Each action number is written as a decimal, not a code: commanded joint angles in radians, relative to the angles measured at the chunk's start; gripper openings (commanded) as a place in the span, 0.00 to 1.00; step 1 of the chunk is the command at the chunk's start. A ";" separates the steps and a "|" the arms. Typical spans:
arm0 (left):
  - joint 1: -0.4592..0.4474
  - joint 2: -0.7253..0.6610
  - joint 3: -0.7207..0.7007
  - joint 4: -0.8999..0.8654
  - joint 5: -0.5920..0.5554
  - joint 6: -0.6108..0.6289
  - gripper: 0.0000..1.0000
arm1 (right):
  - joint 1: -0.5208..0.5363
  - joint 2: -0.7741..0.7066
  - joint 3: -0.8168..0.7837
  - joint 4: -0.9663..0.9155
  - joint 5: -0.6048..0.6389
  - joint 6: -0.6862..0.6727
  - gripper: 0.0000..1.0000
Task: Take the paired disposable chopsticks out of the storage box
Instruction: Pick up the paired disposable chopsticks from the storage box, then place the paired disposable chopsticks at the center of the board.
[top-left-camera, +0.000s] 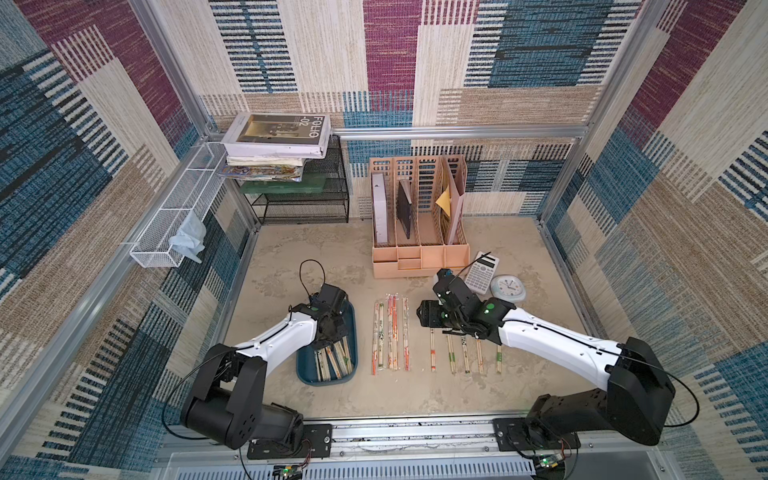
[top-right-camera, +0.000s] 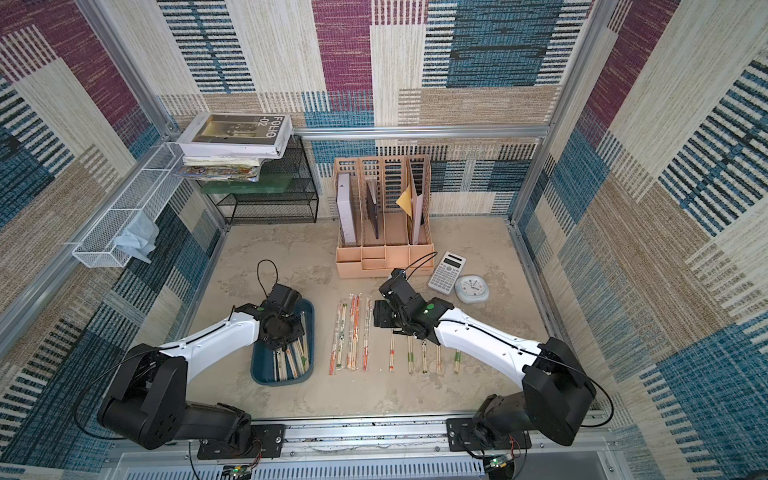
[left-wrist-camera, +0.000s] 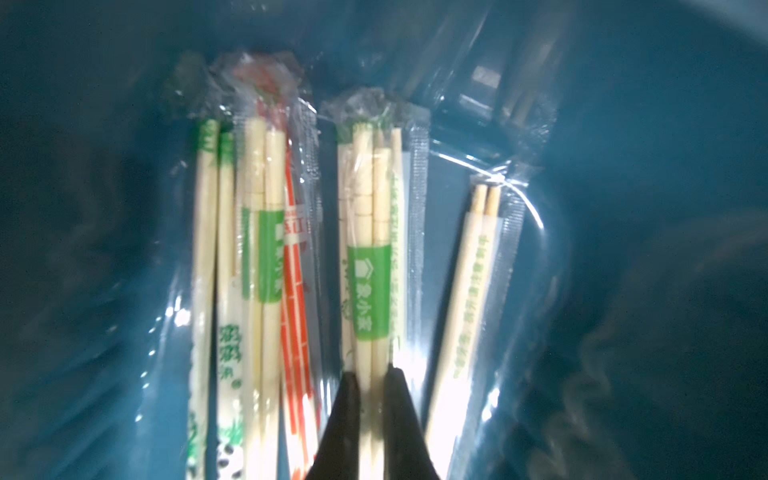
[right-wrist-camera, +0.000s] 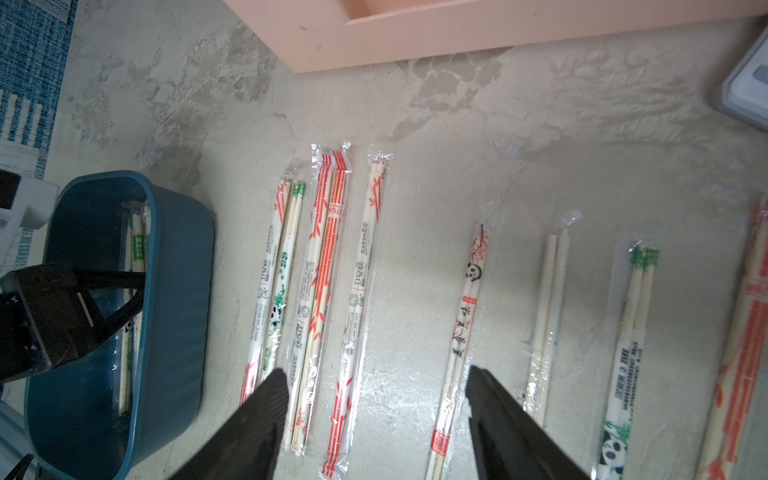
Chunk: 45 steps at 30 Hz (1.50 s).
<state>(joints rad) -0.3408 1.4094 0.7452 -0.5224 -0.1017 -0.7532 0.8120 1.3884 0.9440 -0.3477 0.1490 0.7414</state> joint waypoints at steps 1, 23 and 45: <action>0.000 -0.033 0.017 -0.047 -0.010 0.020 0.00 | 0.000 0.005 0.006 0.001 0.003 -0.006 0.71; -0.030 -0.159 0.229 -0.176 0.130 0.115 0.00 | -0.008 0.014 0.006 0.013 -0.004 -0.011 0.71; -0.474 0.361 0.640 -0.133 -0.008 0.007 0.00 | -0.257 -0.223 -0.196 -0.005 -0.047 -0.028 0.72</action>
<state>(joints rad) -0.7952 1.7226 1.3548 -0.6617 -0.0826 -0.7258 0.5655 1.1858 0.7650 -0.3485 0.1215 0.7223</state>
